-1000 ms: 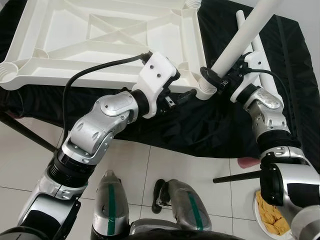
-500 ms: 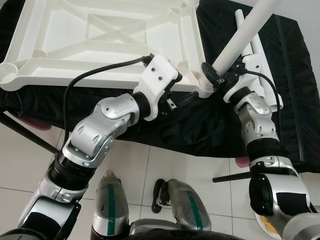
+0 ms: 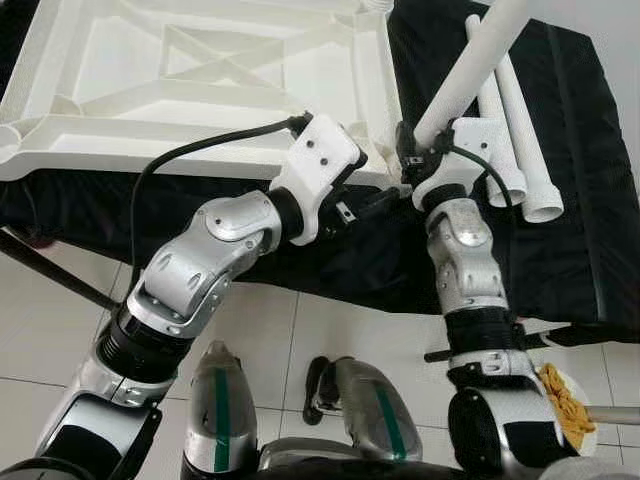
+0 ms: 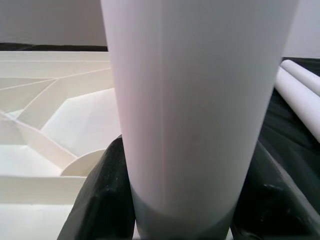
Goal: Building children table
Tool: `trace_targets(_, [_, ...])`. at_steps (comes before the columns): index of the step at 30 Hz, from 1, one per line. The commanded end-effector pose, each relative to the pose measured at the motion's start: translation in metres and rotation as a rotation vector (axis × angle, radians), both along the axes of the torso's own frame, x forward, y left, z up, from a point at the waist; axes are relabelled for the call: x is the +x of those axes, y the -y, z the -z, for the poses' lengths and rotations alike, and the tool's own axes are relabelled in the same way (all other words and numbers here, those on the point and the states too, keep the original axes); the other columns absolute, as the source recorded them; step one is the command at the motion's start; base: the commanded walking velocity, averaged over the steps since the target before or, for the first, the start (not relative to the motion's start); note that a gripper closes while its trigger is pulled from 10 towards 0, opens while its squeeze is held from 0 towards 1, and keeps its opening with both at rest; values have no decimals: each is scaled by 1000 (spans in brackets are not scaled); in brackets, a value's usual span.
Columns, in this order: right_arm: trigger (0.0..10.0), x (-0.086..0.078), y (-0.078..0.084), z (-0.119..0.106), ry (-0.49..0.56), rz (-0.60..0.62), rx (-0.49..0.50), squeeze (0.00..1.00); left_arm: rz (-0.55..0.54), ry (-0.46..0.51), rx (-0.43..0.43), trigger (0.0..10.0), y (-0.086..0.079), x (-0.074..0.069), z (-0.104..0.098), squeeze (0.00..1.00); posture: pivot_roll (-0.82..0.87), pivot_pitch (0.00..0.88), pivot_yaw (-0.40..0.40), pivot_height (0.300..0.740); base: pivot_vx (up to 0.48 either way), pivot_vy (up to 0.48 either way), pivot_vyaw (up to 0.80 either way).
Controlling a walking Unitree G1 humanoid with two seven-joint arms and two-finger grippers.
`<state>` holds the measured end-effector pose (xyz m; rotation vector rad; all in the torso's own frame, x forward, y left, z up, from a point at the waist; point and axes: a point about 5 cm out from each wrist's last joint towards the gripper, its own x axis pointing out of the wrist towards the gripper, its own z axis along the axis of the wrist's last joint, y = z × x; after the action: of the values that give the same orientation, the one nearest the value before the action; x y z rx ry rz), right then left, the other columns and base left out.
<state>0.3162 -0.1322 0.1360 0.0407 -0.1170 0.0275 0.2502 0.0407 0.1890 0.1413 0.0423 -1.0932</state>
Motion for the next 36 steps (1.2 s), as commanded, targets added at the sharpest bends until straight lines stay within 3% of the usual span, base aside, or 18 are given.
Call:
trace_targets(1, [10000, -3, 2, 5, -28, 30, -32, 0, 46, 0, 9, 10000, 4, -2, 2, 0, 133, 24, -130, 740, 0, 0, 0])
trace_targets(10, [10000, -7, 3, 6, -64, 32, -23, 0, 42, 3, 9, 10000, 3, -1, 2, 0, 135, 22, -133, 740, 0, 0, 0])
trace_targets(11, [10000, -8, 3, 5, -63, 32, -20, 1000, 41, 4, 9, 10000, 3, -1, 2, 0, 135, 22, -133, 740, 0, 0, 0])
trace_targets(20, [10000, -6, 14, 6, -68, -19, -37, 1000, 36, 6, 7, 10000, 3, 0, 2, 0, 134, 26, -139, 740, 0, 0, 0])
trace_targets(21, [10000, -4, 16, 4, -54, -52, -41, 0, 35, 7, 7, 10000, 3, 0, 1, 0, 134, 25, -139, 740, 0, 0, 0])
trace_targets(25, [10000, -2, 20, 0, -30, -121, -44, 0, 32, 8, 7, 10000, 2, 0, 1, 0, 134, 26, -139, 740, 0, 0, 0])
trace_targets(36, [10000, 14, 31, -1, -21, -459, -122, 0, 24, 17, 4, 10000, 0, 4, -2, 0, 134, 29, -127, 740, 0, 0, 0])
